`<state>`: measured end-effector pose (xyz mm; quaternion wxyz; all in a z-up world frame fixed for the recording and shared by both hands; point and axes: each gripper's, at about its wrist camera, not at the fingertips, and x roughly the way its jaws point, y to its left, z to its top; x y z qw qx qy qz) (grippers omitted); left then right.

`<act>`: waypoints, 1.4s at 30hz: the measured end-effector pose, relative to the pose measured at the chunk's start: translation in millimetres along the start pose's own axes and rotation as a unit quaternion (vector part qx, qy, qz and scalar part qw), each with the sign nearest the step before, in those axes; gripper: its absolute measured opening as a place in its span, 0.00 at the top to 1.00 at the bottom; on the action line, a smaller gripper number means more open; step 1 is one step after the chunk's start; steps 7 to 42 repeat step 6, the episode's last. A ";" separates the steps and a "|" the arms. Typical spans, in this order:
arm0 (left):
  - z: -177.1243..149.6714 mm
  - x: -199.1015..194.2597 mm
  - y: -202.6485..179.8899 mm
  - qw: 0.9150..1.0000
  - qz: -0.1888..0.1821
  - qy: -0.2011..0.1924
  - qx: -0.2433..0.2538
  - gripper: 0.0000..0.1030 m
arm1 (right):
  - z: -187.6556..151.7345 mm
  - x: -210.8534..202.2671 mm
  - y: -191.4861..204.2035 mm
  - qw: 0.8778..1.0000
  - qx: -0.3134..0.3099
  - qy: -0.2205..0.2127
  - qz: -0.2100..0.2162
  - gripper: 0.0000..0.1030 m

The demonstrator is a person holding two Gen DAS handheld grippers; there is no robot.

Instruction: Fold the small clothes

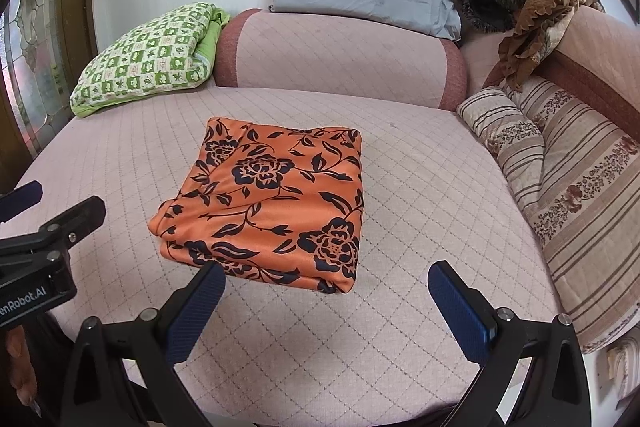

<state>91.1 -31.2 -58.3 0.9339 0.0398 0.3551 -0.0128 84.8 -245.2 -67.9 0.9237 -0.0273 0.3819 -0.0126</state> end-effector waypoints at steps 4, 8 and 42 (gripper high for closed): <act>2.7 -1.8 -1.2 1.000 -0.001 -0.007 0.004 0.05 | 2.0 1.1 -1.0 1.000 0.000 -0.001 -0.001 0.01; 4.1 -2.1 -1.7 1.000 0.000 -0.009 0.003 0.04 | 2.9 1.2 -1.1 1.000 0.000 -0.001 -0.001 0.01; 4.1 -2.1 -1.7 1.000 0.000 -0.009 0.003 0.04 | 2.9 1.2 -1.1 1.000 0.000 -0.001 -0.001 0.01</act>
